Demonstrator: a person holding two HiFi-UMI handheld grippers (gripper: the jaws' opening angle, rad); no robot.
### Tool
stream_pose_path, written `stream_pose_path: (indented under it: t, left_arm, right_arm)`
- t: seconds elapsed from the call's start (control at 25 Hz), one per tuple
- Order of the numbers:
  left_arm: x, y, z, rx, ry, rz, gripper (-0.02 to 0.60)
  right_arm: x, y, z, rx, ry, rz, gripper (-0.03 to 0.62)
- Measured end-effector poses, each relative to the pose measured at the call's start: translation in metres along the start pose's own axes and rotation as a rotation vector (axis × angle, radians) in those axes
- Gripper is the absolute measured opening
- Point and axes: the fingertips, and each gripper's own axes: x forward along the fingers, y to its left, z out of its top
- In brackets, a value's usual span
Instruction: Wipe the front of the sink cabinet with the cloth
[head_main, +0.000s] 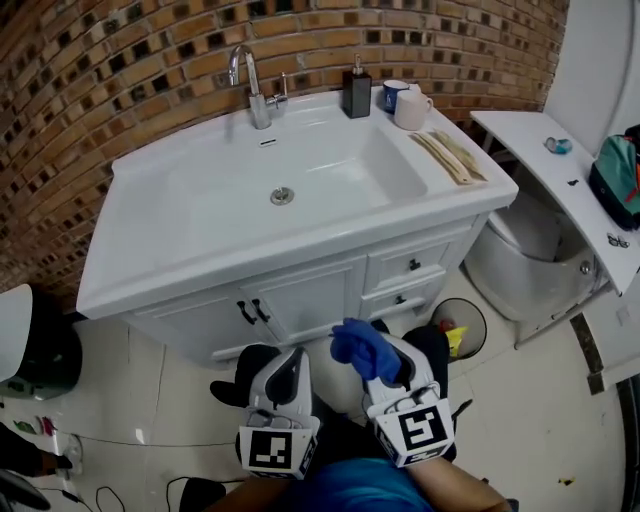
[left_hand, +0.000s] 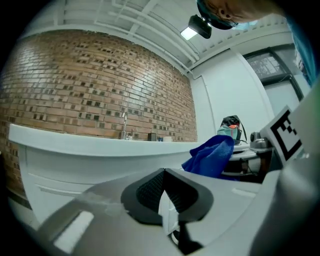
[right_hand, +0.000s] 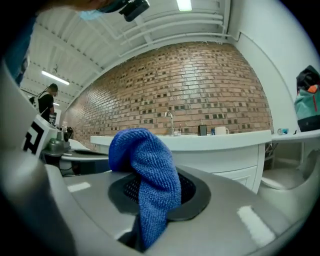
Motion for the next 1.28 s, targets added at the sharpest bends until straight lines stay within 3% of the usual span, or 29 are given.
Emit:
stream_pose_path:
  t: [0.12,0.28,0.8,1.28]
  left_arm:
    - [-0.008,-0.007,0.004,0.016,-0.025,0.004,-0.002]
    - [-0.016,-0.02,0.014,-0.015,-0.088,-0.005,-0.002]
    - [-0.093,-0.043,0.002,0.0,-0.072,0.011,-0.002]
    - [-0.208,-0.072,-0.034,0.026,-0.033,0.088,-0.002]
  right_arm:
    - [-0.015,0.016,-0.006,-0.052,0.039,0.012,0.077]
    - [-0.027,0.028,-0.011,-0.044,0.063,0.028,0.077]
    - [-0.093,0.073,0.006,-0.081,0.018,0.043,0.077]
    - [-0.191,0.144,-0.043,-0.052,0.118,0.155,0.078]
